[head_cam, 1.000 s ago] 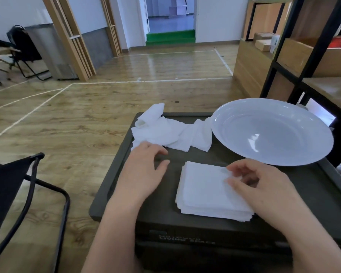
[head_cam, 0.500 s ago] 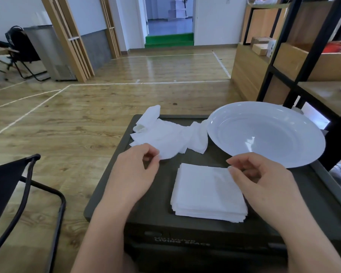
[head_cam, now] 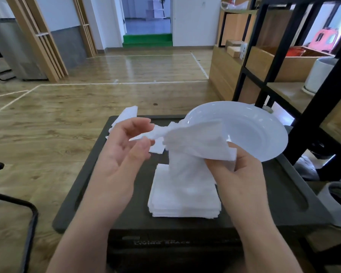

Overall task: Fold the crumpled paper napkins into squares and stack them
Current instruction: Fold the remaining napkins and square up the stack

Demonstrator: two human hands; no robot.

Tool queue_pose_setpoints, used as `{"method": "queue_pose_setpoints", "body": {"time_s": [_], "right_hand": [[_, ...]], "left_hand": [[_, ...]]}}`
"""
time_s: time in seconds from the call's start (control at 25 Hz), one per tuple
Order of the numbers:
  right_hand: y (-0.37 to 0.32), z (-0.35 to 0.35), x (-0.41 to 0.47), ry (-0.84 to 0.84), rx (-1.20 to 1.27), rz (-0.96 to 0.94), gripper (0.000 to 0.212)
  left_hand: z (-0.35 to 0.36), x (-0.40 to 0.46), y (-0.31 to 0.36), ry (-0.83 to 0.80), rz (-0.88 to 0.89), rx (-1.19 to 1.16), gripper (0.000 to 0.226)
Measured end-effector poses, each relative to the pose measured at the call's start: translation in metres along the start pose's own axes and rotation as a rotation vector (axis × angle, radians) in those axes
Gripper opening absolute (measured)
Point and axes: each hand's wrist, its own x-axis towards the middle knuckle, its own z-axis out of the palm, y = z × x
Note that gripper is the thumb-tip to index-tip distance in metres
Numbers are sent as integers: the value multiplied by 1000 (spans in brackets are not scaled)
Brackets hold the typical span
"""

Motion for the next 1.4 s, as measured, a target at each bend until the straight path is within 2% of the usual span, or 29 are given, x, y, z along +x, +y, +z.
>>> {"method": "queue_pose_setpoints", "body": {"time_s": [0.08, 0.16, 0.24, 0.36, 0.44, 0.52, 0.6, 0.68, 0.8, 0.92, 1.04, 1.08, 1.2, 1.32, 1.4], "right_hand": [[-1, -1, 0, -22, 113, 106, 13], [-1, -1, -1, -78, 232, 204, 23], [-2, 0, -2, -116, 258, 225, 23], [-4, 0, -2, -121, 197, 153, 18], [-2, -2, -1, -105, 197, 149, 20], [-1, -4, 0, -110, 211, 137, 22], [-1, -5, 0, -137, 269, 140, 26], [-3, -5, -1, -157, 366, 182, 29], [-2, -5, 1, -166, 327, 204, 28], [1, -5, 5, -196, 340, 313, 27], [-4, -8, 5, -264, 529, 414, 46], [-2, -8, 5, -251, 458, 370, 43], [2, -2, 1, -101, 102, 172, 12], [9, 4, 1, -24, -20, 90, 15], [16, 6, 3, 42, -110, 72, 19]], "left_hand": [[4, 1, -11, -28, -113, 78, 47], [7, -1, -18, -163, -229, 30, 64], [9, -1, -20, -233, -266, -45, 67], [12, 1, -17, -234, -192, -67, 58], [15, 1, -14, -233, -187, -204, 53], [14, 0, -11, -221, -256, -357, 61], [12, 0, -9, -242, -302, -411, 75], [13, 0, -9, -204, -309, -333, 65], [19, 0, -10, -55, -231, -129, 11], [22, 0, -14, 79, -194, -91, 12], [22, -1, -15, 141, -173, -82, 29], [22, -1, -17, 146, -173, -76, 34], [21, 0, -21, 137, -260, -67, 42], [23, 1, -25, 73, -394, -71, 27], [24, 0, -33, 87, -423, 46, 37]]}}
